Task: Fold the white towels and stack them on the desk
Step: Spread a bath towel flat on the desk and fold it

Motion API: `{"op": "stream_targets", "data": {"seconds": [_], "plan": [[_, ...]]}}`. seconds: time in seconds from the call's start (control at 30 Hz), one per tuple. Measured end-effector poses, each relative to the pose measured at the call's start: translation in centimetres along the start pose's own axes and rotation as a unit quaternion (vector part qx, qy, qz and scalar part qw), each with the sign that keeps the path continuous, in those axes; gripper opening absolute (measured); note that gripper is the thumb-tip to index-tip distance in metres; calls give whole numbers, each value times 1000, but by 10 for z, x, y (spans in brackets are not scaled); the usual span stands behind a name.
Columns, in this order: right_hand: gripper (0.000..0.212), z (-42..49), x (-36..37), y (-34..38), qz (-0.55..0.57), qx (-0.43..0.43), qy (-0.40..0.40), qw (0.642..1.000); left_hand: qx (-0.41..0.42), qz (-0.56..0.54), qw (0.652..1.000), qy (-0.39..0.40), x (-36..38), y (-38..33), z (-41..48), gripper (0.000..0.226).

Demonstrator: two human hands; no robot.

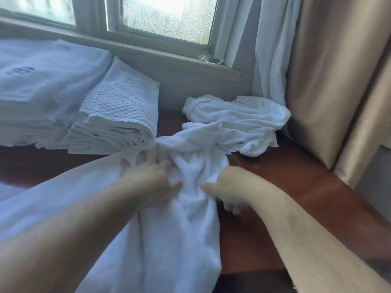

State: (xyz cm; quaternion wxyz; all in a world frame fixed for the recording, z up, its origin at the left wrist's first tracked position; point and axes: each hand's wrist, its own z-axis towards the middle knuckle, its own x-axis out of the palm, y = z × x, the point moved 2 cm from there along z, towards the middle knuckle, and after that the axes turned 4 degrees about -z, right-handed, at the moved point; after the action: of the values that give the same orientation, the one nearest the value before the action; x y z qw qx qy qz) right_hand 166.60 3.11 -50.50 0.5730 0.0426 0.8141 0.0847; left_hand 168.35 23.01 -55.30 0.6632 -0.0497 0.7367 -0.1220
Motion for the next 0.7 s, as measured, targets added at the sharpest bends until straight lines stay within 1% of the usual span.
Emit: {"op": "stream_targets", "data": {"seconds": [0.03, 0.07, 0.1, 0.13, 0.2, 0.23, 0.27, 0.3, 0.33, 0.37, 0.4, 0.43, 0.47, 0.5, 0.53, 0.6, 0.7], "plan": [[42, 4, -7, -6, 1, -5, -104, 995, 24, 4, 1000, 1, 4, 2, -3, 75], [40, 9, -12, -11, -1, -31, -200, 979, 54, 8, 998, 3, 6, 3, -7, 72], [35, 14, -13, -12, -5, -70, -254, 965, 91, 16, 996, 0, 7, 4, -10, 68], [27, 17, -11, -11, -12, -114, -265, 957, 132, 23, 991, -8, 7, 5, -15, 64], [18, 23, -2, -8, -24, -169, -231, 958, 210, 37, 977, -23, 5, 6, -24, 57], [18, 23, 1, -8, -31, -168, -221, 960, 237, 37, 971, -26, 4, 7, -29, 56], [19, 22, -1, -9, -32, -150, -209, 966, 254, 29, 966, -26, 4, 9, -33, 57], [20, 20, -4, -12, -21, -118, -176, 977, 266, 20, 964, -26, 3, 11, -36, 59], [22, 18, -7, -15, 2, -82, -112, 990, 272, 14, 962, -25, 3, 13, -39, 62], [23, 14, -7, -16, 26, -46, -24, 998, 277, 15, 960, -28, 3, 13, -40, 64], [27, 8, -6, -16, 35, -10, 57, 998, 282, 17, 959, -31, 3, 13, -40, 65], [32, 4, -3, -17, 31, 17, 102, 994, 286, 18, 958, -33, 3, 13, -39, 65], [35, 1, -2, -19, 25, 33, 105, 994, 289, 18, 956, -35, 3, 13, -39, 65], [34, 0, -1, -19, 22, 35, 76, 996, 293, 19, 955, -35, 3, 12, -38, 66], [30, 0, -1, -20, 6, 26, 32, 999, 295, 21, 954, -37, 4, 13, -38, 66], [19, 1, -3, -25, -48, -7, -42, 998, 303, 18, 952, -42, 3, 13, -38, 67], [11, 2, 5, -29, -93, -65, -116, 987, 321, -5, 945, -69, 3, 11, -42, 65]]}}
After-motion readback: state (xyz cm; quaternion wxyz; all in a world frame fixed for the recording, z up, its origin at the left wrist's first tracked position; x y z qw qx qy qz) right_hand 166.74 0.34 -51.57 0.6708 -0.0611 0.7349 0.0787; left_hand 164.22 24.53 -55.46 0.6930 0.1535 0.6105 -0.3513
